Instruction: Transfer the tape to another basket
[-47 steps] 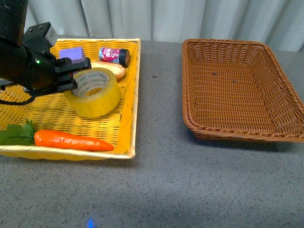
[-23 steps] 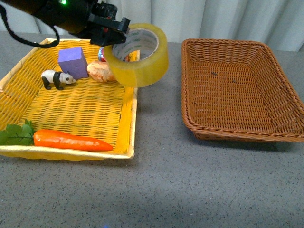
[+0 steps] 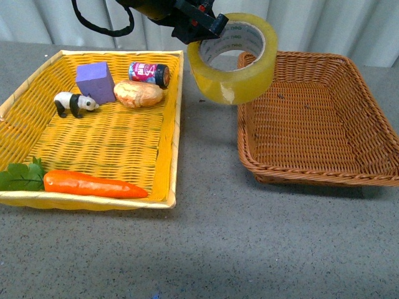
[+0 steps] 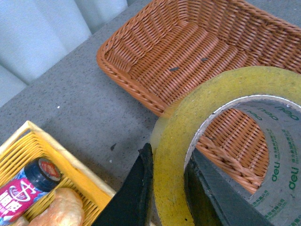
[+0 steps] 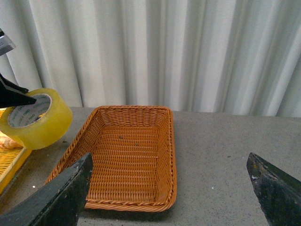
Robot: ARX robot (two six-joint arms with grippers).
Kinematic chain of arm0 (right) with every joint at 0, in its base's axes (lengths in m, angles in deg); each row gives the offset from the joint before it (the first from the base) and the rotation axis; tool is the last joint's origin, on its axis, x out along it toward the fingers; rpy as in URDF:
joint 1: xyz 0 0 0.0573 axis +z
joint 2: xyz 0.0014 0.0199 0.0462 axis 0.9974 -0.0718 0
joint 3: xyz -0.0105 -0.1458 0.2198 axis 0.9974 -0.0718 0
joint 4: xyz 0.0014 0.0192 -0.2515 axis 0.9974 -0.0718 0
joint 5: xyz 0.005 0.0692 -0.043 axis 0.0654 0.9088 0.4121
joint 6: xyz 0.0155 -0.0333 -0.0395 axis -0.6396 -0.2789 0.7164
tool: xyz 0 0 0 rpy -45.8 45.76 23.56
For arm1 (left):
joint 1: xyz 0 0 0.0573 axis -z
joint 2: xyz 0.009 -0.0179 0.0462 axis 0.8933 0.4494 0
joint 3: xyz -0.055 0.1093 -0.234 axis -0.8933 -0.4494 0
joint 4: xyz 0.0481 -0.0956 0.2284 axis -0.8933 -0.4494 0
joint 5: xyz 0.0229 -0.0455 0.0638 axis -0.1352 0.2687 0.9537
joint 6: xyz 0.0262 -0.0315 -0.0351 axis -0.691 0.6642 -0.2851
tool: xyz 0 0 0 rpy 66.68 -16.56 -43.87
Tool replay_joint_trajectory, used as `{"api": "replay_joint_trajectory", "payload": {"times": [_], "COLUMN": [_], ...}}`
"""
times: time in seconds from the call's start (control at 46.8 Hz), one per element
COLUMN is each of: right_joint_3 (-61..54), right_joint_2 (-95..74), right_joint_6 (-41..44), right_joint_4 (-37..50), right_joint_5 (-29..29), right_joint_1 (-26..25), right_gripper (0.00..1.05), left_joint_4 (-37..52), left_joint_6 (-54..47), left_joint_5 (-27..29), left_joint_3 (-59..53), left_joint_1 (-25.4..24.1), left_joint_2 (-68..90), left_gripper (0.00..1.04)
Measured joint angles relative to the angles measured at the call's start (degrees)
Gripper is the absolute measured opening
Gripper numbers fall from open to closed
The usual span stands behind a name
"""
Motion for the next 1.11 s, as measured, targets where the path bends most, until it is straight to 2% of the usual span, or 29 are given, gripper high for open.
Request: {"api": "replay_joint_trajectory", "payload": {"times": [0.192, 0.214, 0.278, 0.342, 0.491, 0.577, 0.747, 1.11], "right_joint_3": [0.00, 0.37, 3.52, 4.92, 9.35, 15.32, 27.43, 50.45], "right_joint_2": [-0.04, -0.63, -5.53, -12.20, -28.04, -43.28, -65.85, -91.23], "right_joint_6": [0.09, 0.48, 2.78, 3.28, 3.04, 1.55, -2.32, -5.55], "right_joint_4": [-0.07, -1.36, -8.68, -6.99, 5.79, 13.11, 11.02, 6.25], "right_joint_5": [0.24, 1.46, 10.88, 13.86, 11.67, 11.19, 9.94, 9.05], "right_joint_1": [-0.04, -0.55, -2.91, -2.99, -1.73, 0.33, 4.20, 12.79], "right_gripper": [0.96, 0.96, 0.96, 0.96, 0.96, 0.96, 0.96, 0.96], "left_joint_4": [0.00, 0.00, 0.00, 0.00, 0.02, 0.04, 0.04, 0.04], "left_joint_6": [-0.13, -0.13, -0.15, -0.20, -0.26, -0.26, -0.28, -0.28], "left_joint_5": [-0.15, -0.13, 0.02, 0.02, 0.07, 0.04, 0.02, 0.04], "left_joint_3": [0.00, 0.00, 0.00, 0.00, 0.00, 0.04, 0.04, 0.04], "left_joint_1": [0.20, 0.17, 0.04, 0.04, -0.02, -0.02, 0.07, 0.04], "left_joint_2": [0.00, 0.00, 0.00, 0.00, 0.00, 0.00, 0.00, 0.00], "left_gripper": [0.16, 0.16, 0.16, 0.16, 0.16, 0.16, 0.16, 0.16]}}
